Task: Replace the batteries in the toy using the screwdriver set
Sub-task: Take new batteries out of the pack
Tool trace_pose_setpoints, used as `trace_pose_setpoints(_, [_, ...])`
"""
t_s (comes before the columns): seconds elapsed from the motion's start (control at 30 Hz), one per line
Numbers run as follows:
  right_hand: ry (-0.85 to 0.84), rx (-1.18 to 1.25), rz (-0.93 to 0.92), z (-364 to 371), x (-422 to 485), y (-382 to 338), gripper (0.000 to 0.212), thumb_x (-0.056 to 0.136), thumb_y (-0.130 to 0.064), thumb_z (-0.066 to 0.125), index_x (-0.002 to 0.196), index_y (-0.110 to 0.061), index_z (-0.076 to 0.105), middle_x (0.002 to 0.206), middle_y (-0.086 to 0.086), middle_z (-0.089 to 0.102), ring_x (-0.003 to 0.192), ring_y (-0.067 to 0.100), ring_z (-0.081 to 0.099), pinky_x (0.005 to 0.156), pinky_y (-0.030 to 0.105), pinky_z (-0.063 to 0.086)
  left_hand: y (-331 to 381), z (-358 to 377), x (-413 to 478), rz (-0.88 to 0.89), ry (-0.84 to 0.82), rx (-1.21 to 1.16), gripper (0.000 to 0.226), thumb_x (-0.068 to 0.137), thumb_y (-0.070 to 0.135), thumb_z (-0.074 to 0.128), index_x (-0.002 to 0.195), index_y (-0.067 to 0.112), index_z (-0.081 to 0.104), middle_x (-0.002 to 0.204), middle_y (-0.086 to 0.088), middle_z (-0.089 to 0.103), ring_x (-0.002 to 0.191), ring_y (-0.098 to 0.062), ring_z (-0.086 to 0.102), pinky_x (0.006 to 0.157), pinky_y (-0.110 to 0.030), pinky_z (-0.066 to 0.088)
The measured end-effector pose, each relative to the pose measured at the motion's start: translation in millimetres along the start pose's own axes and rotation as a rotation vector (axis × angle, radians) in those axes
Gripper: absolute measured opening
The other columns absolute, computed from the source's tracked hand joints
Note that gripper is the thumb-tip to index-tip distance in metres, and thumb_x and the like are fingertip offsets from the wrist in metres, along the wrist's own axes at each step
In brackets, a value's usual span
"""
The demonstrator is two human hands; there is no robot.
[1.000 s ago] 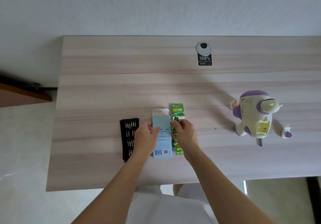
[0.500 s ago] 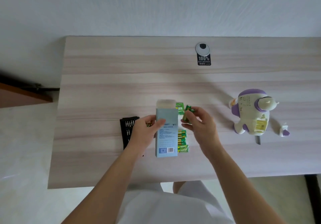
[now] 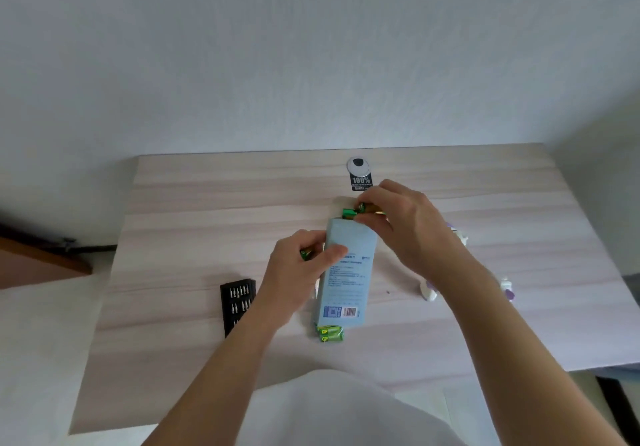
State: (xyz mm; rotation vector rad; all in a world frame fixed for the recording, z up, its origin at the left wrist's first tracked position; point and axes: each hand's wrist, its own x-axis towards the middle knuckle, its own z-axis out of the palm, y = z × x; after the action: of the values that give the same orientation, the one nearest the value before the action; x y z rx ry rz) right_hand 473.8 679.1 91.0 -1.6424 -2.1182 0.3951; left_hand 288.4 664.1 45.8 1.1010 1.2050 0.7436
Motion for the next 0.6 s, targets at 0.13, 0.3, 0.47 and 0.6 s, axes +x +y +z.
trace_pose_setpoints(0.13, [-0.002,0.043,0.004,-13.5,-3.1,0.6,0.015,0.094,-0.021,0.066,0.105,-0.011,0.070,0.092,0.003,0.066,0.085,0.023,0.058,0.074,0.041,0.050,9.9,6.8,-8.1,0.041,-0.009,-0.002,0.023,0.069,0.052,0.077,0.091,0.047,0.076,0.107,-0.025,0.062,0.103,-0.040,0.066,0.090,-0.061,0.054])
trace_pose_setpoints(0.3, [-0.122,0.093,-0.006,-27.9,-8.6,3.3,0.011,0.097,-0.025,0.060,0.102,-0.018,0.067,0.092,-0.004,0.064,0.084,0.016,0.056,0.075,0.034,0.048,14.5,13.8,-14.5,0.036,0.009,-0.009,0.017,0.072,0.042,0.076,0.089,0.044,0.077,0.106,-0.018,0.065,0.098,-0.032,0.070,0.087,-0.057,0.057])
trace_pose_setpoints(0.47, [-0.139,0.150,0.013,-40.5,-15.6,5.5,0.021,0.098,-0.024,0.061,0.115,-0.018,0.072,0.098,-0.009,0.058,0.081,-0.005,0.054,0.073,0.008,0.039,13.1,18.9,-17.8,0.028,0.021,-0.076,0.015,0.084,0.021,0.079,0.092,0.034,0.079,0.107,-0.023,0.068,0.099,-0.035,0.069,0.088,-0.055,0.058])
trace_pose_setpoints(0.6, [-0.128,0.165,0.074,-45.3,-20.1,4.6,0.034,0.100,-0.015,0.055,0.133,-0.016,0.062,0.104,-0.006,0.049,0.083,-0.005,0.050,0.074,0.004,0.037,15.2,25.5,-21.3,0.031,0.023,-0.107,0.014,0.087,0.017,0.076,0.097,0.026,0.078,0.102,-0.013,0.074,0.098,-0.031,0.071,0.090,-0.053,0.058])
